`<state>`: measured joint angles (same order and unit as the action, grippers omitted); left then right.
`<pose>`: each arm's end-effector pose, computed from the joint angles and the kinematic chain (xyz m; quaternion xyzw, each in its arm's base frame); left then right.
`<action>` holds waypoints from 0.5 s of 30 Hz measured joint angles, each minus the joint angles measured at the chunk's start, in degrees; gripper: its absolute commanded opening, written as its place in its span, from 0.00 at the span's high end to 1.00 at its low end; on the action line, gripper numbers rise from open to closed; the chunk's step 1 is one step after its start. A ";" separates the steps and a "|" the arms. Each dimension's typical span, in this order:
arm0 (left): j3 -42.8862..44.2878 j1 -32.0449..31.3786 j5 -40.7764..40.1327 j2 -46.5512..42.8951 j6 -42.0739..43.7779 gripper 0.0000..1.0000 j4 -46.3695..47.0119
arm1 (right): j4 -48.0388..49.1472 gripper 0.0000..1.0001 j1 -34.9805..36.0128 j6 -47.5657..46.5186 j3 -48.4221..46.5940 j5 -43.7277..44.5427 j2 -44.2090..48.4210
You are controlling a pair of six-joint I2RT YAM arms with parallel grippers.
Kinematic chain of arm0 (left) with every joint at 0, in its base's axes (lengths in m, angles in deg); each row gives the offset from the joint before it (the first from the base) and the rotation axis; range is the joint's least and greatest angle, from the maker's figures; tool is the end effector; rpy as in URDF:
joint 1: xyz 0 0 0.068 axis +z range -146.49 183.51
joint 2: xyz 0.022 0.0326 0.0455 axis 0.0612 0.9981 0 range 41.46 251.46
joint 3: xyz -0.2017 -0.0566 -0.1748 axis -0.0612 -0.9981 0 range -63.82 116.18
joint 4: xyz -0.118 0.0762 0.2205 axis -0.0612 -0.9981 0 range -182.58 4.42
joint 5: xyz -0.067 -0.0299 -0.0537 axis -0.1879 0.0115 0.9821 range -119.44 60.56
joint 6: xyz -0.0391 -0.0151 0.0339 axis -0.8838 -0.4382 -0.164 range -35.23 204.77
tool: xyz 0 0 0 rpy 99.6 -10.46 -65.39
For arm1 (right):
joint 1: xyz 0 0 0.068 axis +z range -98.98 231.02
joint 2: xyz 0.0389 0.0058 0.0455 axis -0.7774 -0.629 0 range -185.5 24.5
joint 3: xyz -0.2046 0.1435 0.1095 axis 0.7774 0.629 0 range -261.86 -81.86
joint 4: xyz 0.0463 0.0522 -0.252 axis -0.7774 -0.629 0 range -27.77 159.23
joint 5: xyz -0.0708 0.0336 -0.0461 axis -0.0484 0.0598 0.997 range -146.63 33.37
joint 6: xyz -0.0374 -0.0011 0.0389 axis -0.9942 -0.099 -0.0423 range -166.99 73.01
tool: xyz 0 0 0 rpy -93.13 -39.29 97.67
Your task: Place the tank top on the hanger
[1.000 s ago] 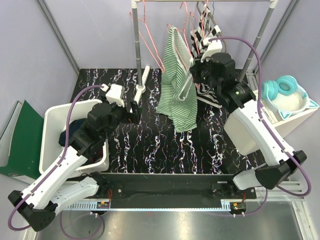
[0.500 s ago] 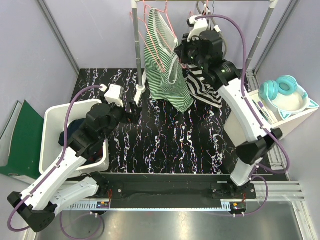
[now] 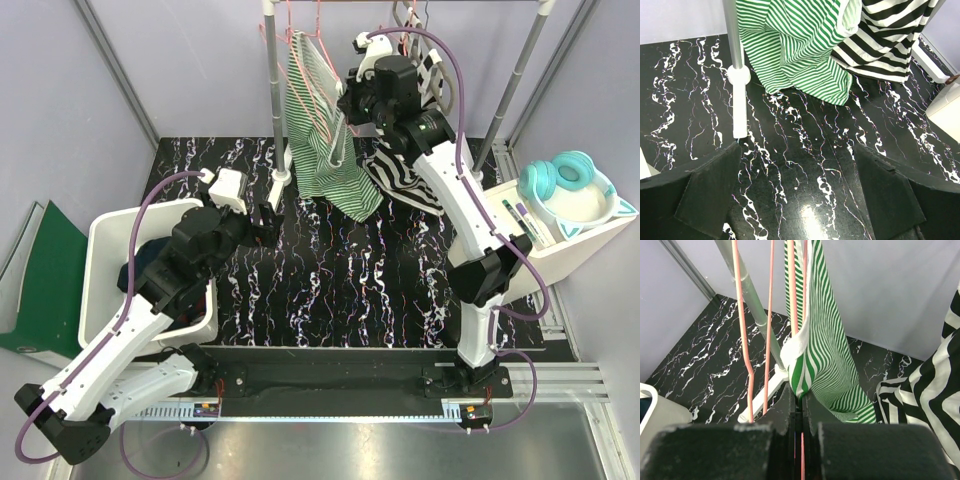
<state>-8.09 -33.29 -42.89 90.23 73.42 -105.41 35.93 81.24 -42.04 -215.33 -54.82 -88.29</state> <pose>0.1553 -0.1058 0.3771 0.0998 0.7736 -0.1689 0.6026 0.3784 0.2191 0.4756 -0.1611 0.7637 0.1770 0.5996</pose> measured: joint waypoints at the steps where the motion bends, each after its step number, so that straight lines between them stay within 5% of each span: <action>1: 0.00 0.00 -0.02 0.00 0.00 0.01 0.00 | 0.00 1.00 0.00 0.00 0.02 0.00 0.00; 8: 0.00 0.00 -0.13 -0.85 -0.02 0.01 0.02 | 0.96 0.97 0.00 0.13 4.20 0.00 0.79; 15: 0.00 0.00 -0.13 -1.18 -0.02 0.01 0.00 | 2.62 0.68 0.00 1.42 12.13 0.00 5.92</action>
<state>-8.09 -33.29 -43.02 89.05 73.40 -105.41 38.55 81.24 -40.62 -203.20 -54.82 -82.37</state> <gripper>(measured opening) 0.988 0.210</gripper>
